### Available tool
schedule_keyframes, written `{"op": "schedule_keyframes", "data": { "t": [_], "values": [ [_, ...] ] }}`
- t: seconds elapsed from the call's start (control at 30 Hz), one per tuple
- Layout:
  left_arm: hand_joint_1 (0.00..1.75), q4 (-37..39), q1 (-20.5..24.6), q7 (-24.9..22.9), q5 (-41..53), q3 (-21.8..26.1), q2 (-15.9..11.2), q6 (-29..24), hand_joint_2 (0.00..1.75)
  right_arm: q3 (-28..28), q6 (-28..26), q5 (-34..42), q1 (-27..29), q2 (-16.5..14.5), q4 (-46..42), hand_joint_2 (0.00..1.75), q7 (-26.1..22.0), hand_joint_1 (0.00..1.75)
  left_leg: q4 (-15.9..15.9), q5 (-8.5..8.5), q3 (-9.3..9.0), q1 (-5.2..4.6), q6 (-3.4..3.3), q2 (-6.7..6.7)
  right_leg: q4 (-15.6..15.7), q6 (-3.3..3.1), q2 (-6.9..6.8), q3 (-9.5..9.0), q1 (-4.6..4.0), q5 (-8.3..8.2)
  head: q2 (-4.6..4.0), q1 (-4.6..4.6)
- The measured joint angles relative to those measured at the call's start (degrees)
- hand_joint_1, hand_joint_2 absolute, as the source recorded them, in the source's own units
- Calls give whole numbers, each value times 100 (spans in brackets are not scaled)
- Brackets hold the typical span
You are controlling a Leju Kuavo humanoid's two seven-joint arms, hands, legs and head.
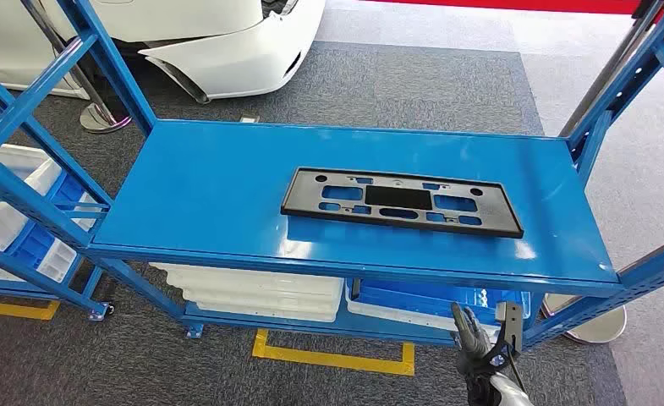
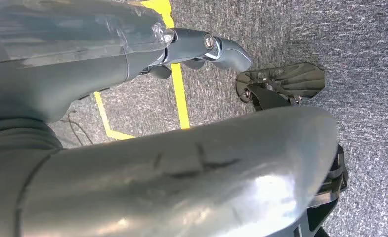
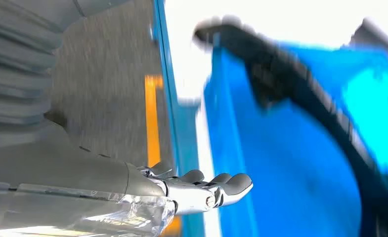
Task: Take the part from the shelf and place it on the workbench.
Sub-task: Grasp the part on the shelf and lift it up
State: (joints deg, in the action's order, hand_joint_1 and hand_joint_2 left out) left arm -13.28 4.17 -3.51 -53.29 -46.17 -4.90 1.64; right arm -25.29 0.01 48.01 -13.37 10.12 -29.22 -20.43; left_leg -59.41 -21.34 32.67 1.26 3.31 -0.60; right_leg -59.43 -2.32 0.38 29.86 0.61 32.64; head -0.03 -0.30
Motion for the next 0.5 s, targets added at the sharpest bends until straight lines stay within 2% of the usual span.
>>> {"op": "schedule_keyframes", "data": {
  "t": [0.13,0.27,0.5],
  "values": [
    [0,2,9,16,-43,-18,0,-3,0,-69,150,120,-7,-42,-386,175,338,0,0,1,0,0,1,-1,0,0,-1,0,0,0,0,1],
    [0,3,20,43,-85,-55,1,-25,0,-228,75,160,-14,-90,-851,175,738,0,0,2,0,0,1,-1,0,0,-1,1,-1,0,0,-1],
    [0,3,22,52,-92,-137,0,-44,0,-404,-35,119,27,-107,-1328,175,949,0,0,2,0,-1,1,1,0,0,4,1,0,-1,-1,1]
  ]
}}
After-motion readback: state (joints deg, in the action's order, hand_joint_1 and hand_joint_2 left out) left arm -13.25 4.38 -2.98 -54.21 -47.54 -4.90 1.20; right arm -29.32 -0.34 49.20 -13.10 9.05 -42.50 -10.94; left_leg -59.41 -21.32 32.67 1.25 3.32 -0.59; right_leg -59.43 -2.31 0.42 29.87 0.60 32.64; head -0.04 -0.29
